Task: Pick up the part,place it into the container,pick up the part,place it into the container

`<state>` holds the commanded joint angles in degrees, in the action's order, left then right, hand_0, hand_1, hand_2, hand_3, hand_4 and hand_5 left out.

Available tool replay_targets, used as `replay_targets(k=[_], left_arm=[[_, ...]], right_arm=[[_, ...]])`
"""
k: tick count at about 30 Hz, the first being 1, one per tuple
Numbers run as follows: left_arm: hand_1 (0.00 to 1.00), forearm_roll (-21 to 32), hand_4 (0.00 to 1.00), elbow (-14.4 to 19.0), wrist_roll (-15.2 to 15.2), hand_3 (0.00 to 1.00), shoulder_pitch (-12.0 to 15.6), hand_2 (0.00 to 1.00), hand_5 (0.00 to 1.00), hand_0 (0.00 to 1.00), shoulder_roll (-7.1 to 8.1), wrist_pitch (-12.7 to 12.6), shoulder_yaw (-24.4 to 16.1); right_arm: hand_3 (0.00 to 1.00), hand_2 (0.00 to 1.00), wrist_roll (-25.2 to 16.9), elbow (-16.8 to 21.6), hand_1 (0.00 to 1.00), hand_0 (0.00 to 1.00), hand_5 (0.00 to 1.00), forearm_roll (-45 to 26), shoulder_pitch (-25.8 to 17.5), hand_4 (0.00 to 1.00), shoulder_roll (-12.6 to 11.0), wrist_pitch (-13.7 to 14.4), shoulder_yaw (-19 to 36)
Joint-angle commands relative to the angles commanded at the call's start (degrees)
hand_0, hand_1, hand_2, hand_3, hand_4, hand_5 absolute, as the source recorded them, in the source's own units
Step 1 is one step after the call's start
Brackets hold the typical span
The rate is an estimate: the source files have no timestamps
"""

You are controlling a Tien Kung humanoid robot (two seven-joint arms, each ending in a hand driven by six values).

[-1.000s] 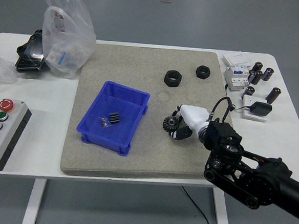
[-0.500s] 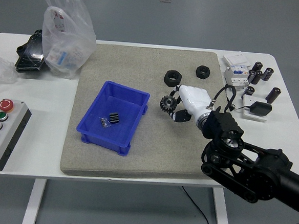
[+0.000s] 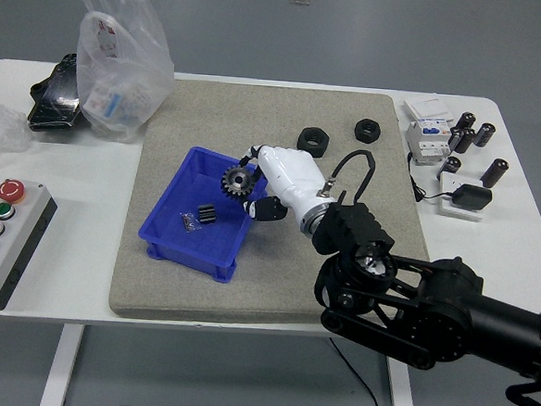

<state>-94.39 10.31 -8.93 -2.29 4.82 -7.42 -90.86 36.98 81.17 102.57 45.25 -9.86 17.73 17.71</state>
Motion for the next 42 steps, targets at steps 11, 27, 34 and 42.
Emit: replay_targets(k=[11, 27, 34, 42], left_arm=[[0.522, -0.39, 0.691, 0.00, 0.39, 0.614, -0.35, 0.515, 0.298, 0.626, -0.05, -0.27, -0.54], [0.522, -0.88, 0.693, 0.00, 0.13, 0.613, -0.06, 0.515, 0.298, 0.626, -0.03, -0.26, -0.87], [0.521, -0.99, 0.692, 0.00, 0.21, 0.613, -0.11, 0.515, 0.297, 0.626, 0.00, -0.21, -0.91], [0.521, -1.34, 0.690, 0.00, 0.26, 0.612, 0.34, 0.514, 0.295, 0.626, -0.24, -0.33, -1.57]], right_arm=[[0.735, 0.709, 0.00, -0.59, 0.661, 0.339, 0.106, -2.76, 0.39, 0.313, 0.46, 0.54, -0.81], [0.781, 0.766, 0.00, -0.63, 0.661, 0.302, 0.103, -2.73, -0.42, 0.492, 0.37, -1.23, 1.09], [0.758, 0.740, 0.00, 0.40, 0.650, 0.303, 0.106, -0.77, -2.92, 0.494, -0.72, 0.43, 5.32], [0.722, 0.701, -9.36, 0.30, 0.640, 0.327, 0.121, -10.21, -13.39, 0.541, -5.22, 10.44, 18.52]])
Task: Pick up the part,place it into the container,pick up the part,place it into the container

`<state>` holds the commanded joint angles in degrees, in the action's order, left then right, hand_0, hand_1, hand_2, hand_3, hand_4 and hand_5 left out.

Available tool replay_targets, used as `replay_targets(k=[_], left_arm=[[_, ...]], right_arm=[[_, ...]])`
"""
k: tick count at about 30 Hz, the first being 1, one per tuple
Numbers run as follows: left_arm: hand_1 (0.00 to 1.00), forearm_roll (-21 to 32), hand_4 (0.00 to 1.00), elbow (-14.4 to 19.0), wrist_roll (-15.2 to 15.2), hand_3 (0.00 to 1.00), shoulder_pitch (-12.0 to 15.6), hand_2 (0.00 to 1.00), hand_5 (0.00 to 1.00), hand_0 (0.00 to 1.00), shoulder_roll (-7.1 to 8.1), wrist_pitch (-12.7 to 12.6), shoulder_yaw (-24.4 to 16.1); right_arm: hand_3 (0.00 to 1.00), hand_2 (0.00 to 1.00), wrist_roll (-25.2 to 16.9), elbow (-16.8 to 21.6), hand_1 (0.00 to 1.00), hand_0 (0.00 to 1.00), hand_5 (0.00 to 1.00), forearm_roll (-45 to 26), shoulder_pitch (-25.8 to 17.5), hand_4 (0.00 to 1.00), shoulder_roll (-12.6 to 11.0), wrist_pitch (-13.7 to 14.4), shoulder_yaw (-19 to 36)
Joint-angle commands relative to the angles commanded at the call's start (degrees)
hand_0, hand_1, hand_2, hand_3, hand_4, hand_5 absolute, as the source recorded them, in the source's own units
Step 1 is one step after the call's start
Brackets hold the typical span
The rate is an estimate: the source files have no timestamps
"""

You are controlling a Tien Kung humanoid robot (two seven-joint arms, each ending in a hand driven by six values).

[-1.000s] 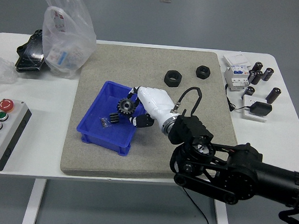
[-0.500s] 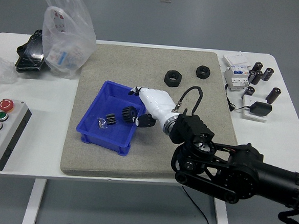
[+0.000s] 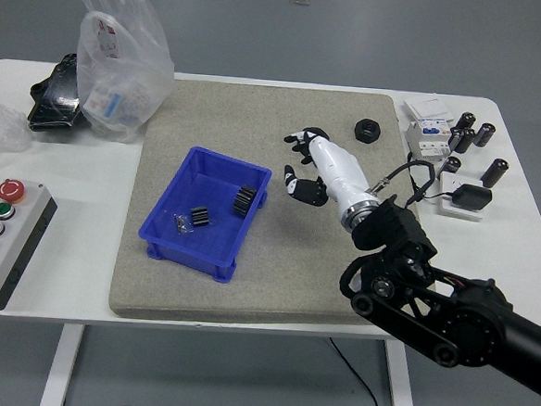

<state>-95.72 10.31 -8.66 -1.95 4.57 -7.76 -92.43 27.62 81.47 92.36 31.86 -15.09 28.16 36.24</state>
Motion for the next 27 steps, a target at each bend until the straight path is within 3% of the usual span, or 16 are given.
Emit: replay_targets(k=[2, 3, 5, 8, 9, 14, 15, 17, 22, 27], left_arm=[[0.521, -0.03, 0.690, 0.00, 0.04, 0.612, 0.21, 0.514, 0.295, 0.626, -0.03, -0.09, -0.24], [0.521, -0.06, 0.689, 0.00, 0.08, 0.612, 0.36, 0.514, 0.292, 0.626, -0.04, -0.16, -0.40], [0.521, -0.22, 0.689, 0.00, 0.09, 0.612, 0.62, 0.514, 0.292, 0.626, -0.10, -0.25, -0.65], [0.521, 0.07, 0.689, 0.00, 0.29, 0.612, 1.07, 0.514, 0.292, 0.626, -0.11, -0.35, -0.46], [0.521, 0.35, 0.689, 0.00, 0.42, 0.612, 1.18, 0.514, 0.292, 0.626, -0.04, -0.35, -0.18], [0.521, 1.17, 0.689, 0.00, 1.12, 0.612, 1.44, 0.514, 0.292, 0.626, 0.70, -0.44, 0.42], [0.521, 1.20, 0.690, 0.00, 1.22, 0.612, 1.42, 0.514, 0.292, 0.626, 0.84, -0.47, 0.38], [0.521, 1.14, 0.690, 0.00, 1.35, 0.612, 1.36, 0.514, 0.292, 0.626, 1.02, -0.49, 0.24], [0.521, 0.92, 0.690, 0.00, 1.54, 0.612, 1.05, 0.514, 0.291, 0.626, 1.03, -0.34, 0.35], [0.520, 0.58, 0.690, 0.00, 1.75, 0.612, 0.74, 0.521, 0.291, 0.626, 0.98, -0.10, 0.50]], right_arm=[[0.722, 0.701, -4.13, -0.46, 0.640, 0.327, 0.121, -4.10, -3.08, 0.541, -0.34, 2.35, 3.74], [0.698, 0.700, -6.88, -0.74, 0.666, 0.544, 0.274, -6.85, -5.19, 0.656, -0.48, 3.74, 6.23], [0.698, 0.700, -10.85, -1.16, 0.666, 0.544, 0.274, -10.81, -8.27, 0.656, -0.64, 4.92, 9.69], [0.698, 0.700, -17.38, -1.59, 0.666, 0.544, 0.274, -17.34, -13.22, 0.656, -0.79, 4.40, 14.96], [0.692, 0.710, -19.30, -1.60, 0.688, 0.705, 0.303, -19.25, -14.61, 0.688, -0.81, 4.05, 16.39], [0.692, 0.710, -30.84, -1.09, 0.688, 0.705, 0.303, -30.79, -21.90, 0.688, -0.81, 2.16, 23.63], [0.689, 0.718, -33.25, -1.07, 0.704, 0.757, 0.340, -33.19, -23.15, 0.697, -0.76, 1.88, 24.85], [0.689, 0.718, -37.37, -1.11, 0.704, 0.757, 0.340, -37.05, -25.14, 0.697, -0.62, 1.47, 26.99], [0.685, 0.718, -47.17, -1.48, 0.707, 0.762, 0.383, -45.43, -27.39, 0.700, -0.30, 1.01, 30.84], [0.678, 0.714, -53.92, -2.00, 0.704, 0.758, 0.406, -51.46, -28.52, 0.702, -0.23, 0.62, 32.91]])
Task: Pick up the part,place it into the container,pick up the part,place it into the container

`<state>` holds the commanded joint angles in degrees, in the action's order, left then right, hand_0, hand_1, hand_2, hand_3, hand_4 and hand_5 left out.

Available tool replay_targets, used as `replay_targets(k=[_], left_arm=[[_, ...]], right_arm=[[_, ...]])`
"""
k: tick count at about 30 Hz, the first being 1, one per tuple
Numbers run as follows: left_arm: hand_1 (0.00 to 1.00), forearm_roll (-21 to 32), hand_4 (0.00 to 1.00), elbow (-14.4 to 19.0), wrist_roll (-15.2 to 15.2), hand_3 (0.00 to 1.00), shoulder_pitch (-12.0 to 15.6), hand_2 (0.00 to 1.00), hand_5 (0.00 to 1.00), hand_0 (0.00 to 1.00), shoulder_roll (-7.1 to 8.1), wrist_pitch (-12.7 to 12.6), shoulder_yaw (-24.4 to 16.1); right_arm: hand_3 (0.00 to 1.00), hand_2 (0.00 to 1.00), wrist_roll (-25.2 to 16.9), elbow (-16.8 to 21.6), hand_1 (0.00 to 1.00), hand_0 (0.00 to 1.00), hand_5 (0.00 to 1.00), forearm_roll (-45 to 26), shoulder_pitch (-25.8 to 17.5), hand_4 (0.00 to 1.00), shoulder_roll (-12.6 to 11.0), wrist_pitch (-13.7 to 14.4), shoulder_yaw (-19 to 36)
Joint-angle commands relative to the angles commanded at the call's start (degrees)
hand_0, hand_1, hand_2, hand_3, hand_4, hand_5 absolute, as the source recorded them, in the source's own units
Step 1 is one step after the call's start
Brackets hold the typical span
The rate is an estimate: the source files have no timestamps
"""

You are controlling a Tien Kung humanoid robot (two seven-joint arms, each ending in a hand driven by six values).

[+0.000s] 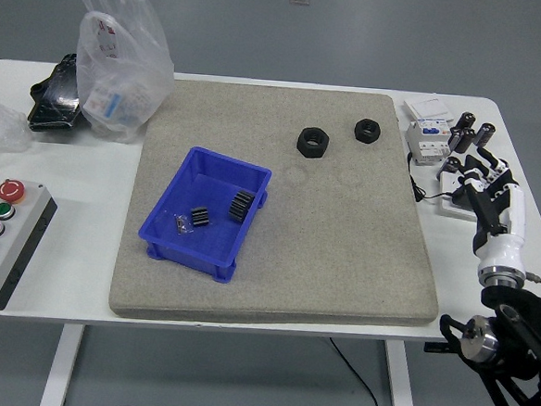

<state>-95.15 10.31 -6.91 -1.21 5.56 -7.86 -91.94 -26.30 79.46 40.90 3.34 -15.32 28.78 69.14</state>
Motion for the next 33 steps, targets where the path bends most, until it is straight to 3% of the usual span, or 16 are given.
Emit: replay_targets(k=[3, 8, 33], left_arm=[[0.520, -0.02, 0.690, 0.00, 0.19, 0.612, 0.09, 0.521, 0.291, 0.626, 0.12, 0.07, 0.01], [0.522, 0.47, 0.689, 0.00, 0.42, 0.613, 0.30, 0.525, 0.290, 0.627, 0.20, 0.10, -0.08], [0.523, 0.64, 0.696, 0.00, 0.37, 0.614, -0.13, 0.534, 0.290, 0.627, 0.50, 0.51, -0.42]], right_arm=[[0.678, 0.714, -3.05, 0.13, 0.704, 0.758, 0.406, -1.89, -0.47, 0.702, 0.14, 0.04, 0.80], [0.676, 0.713, -4.53, 0.37, 0.702, 0.764, 0.416, -2.66, -0.94, 0.702, 0.46, 0.22, 1.76], [0.676, 0.705, -4.85, 1.24, 0.689, 0.755, 0.421, -2.16, -1.08, 0.692, 0.73, 1.57, 2.96]])
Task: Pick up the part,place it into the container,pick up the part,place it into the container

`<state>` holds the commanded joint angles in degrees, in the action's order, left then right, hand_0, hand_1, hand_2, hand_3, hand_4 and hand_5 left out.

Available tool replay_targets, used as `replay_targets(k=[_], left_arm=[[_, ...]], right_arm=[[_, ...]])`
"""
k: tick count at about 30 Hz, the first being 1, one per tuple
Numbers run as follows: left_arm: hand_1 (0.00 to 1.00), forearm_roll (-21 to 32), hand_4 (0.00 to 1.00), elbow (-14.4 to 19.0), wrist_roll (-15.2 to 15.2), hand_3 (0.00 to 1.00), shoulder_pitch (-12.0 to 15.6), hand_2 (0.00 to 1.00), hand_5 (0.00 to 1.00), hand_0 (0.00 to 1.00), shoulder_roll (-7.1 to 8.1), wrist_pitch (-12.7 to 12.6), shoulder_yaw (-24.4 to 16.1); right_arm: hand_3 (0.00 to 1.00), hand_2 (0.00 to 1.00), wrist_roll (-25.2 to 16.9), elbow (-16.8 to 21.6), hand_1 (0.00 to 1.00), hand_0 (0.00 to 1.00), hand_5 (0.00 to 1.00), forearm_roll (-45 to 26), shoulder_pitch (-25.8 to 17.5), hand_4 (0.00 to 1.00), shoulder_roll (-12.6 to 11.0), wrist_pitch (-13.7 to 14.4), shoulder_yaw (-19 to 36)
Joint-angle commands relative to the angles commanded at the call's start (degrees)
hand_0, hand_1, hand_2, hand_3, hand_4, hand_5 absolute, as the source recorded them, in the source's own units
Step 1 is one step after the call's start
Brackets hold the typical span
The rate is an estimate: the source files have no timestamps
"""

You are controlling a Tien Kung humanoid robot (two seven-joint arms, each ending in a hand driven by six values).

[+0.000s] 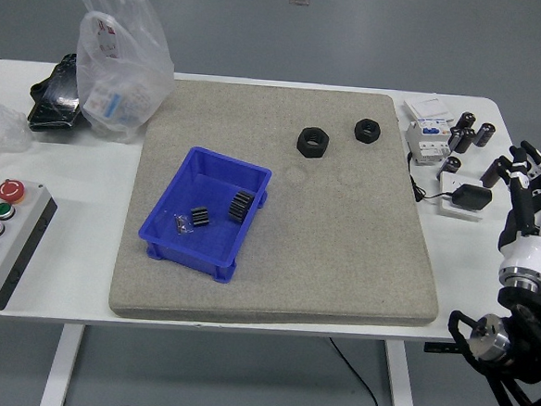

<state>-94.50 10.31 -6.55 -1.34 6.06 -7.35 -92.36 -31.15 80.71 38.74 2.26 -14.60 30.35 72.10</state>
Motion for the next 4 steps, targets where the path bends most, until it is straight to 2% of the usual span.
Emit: replay_targets(k=[4], left_arm=[[0.523, 0.07, 0.696, 0.00, -0.04, 0.614, 0.01, 0.534, 0.290, 0.627, -0.01, 0.02, 0.03]], right_arm=[[0.676, 0.705, 0.18, 0.06, 0.689, 0.755, 0.421, 0.19, 0.00, 0.692, 0.01, 0.14, 0.04]])
